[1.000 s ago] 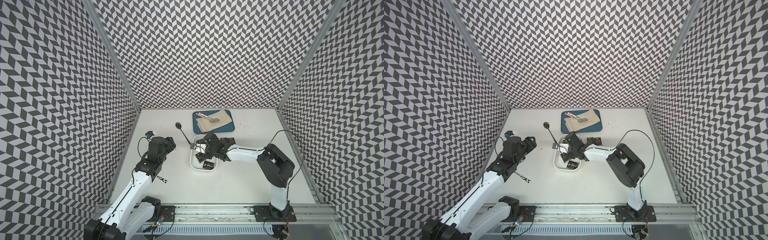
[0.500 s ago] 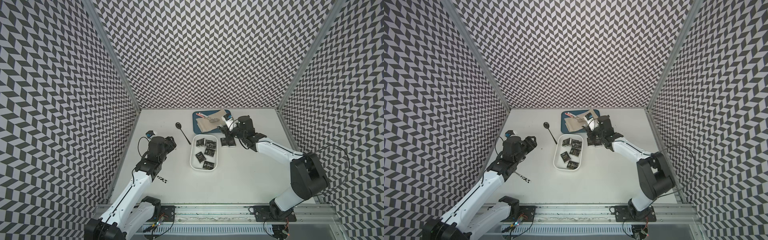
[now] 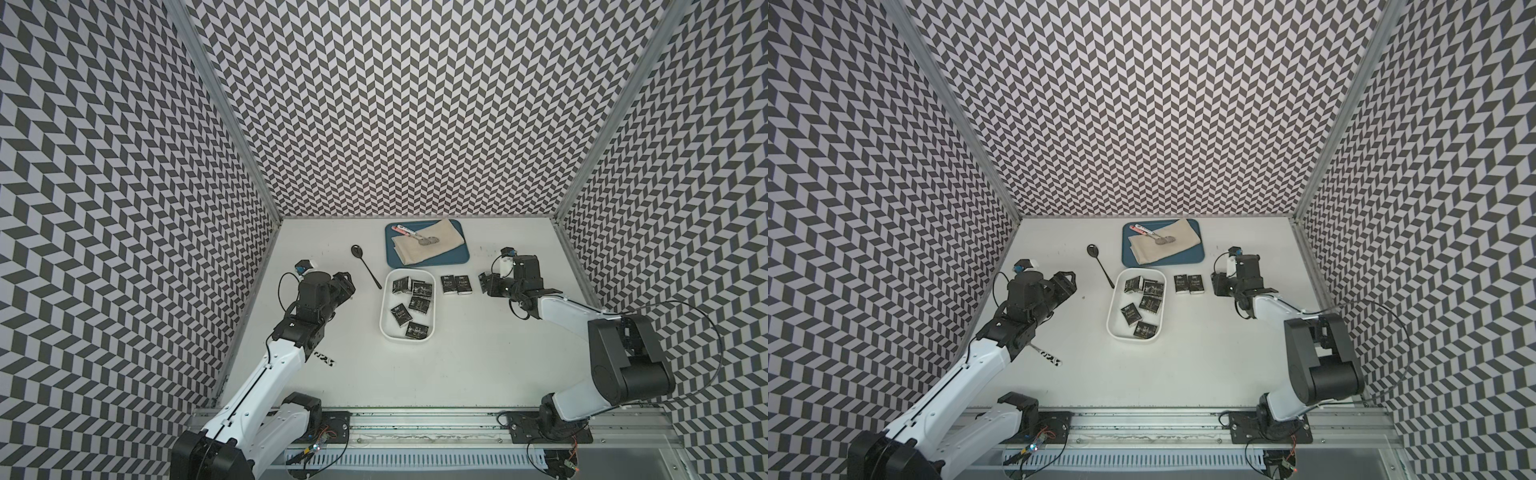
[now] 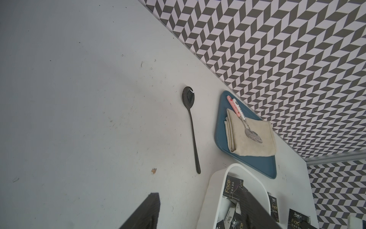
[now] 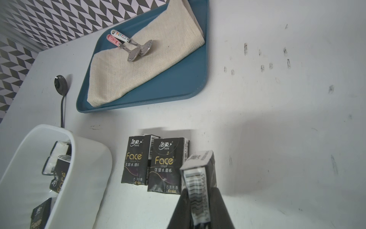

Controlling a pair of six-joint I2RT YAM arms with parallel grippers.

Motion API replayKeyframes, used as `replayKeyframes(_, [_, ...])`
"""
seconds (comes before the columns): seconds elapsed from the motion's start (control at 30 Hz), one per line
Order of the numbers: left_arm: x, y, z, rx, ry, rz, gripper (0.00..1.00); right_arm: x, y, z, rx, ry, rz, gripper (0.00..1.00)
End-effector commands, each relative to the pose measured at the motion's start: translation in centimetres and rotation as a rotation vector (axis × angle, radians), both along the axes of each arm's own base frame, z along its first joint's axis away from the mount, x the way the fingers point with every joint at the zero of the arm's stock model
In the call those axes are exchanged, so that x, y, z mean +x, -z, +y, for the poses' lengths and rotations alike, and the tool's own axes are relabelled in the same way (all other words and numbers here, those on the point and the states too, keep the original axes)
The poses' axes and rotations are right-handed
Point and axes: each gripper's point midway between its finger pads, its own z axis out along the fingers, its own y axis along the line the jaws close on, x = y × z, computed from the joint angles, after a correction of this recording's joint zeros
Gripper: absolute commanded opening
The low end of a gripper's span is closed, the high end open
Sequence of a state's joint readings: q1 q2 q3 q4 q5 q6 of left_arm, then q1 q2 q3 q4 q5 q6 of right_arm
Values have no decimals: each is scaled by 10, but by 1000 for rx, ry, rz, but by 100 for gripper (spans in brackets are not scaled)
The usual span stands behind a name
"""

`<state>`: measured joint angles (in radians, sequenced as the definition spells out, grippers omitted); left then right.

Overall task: Take the pocket tissues out of the storage box
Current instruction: Place the pocket tissues at the center of the board.

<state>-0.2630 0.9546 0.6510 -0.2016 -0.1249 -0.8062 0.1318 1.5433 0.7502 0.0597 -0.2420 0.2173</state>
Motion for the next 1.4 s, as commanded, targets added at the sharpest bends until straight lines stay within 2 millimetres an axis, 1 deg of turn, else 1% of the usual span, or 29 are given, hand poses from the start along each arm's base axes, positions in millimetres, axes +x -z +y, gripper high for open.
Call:
replayKeyframes(0.0, [3, -7, -2, -18, 8, -26, 69, 7, -5, -4, 42, 21, -31, 16])
replayKeyframes(0.1, [3, -7, -4, -23, 14, -26, 69, 7, 1, -6, 58, 17, -17, 17])
replayKeyframes(0.33, [2, -7, -6, -28, 20, -26, 69, 6, 25, -11, 57, 22, 51, 18])
replayKeyframes(0.4, [3, -8, -6, -28, 19, -30, 69, 6, 28, -11, 58, 21, 58, 18])
replayKeyframes(0.47, [3, -9, -7, -28, 23, -29, 69, 7, 29, -12, 54, 28, 63, 21])
replayKeyframes(0.5, [3, -9, -7, -29, 24, -30, 69, 7, 28, -13, 49, 33, 63, 25])
replayKeyframes(0.57, [3, -10, -7, -29, 23, -32, 69, 9, 24, -18, 28, 60, 56, 39])
replayKeyframes(0.63, [4, -11, -7, -30, 25, -34, 69, 12, 16, -25, 4, 89, 36, 43])
replayKeyframes(0.7, [4, -11, -7, -29, 24, -34, 69, 14, 8, -33, -22, 124, 22, 45])
replayKeyframes(0.8, [4, -12, -8, -32, 24, -36, 69, 17, -2, -38, -46, 149, 3, 46])
replayKeyframes(1.0, [5, -13, -9, -35, 27, -39, 69, 18, -4, -42, -69, 163, -4, 47])
replayKeyframes(1.13, [6, -12, -12, -34, 33, -34, 68, 18, 7, -44, -84, 168, 26, 48])
replayKeyframes(1.23, [7, -12, -13, -32, 34, -33, 69, 18, 15, -50, -94, 207, 43, 50])
replayKeyframes(1.37, [7, -11, -14, -33, 36, -35, 69, 15, 27, -59, -85, 245, 67, 51])
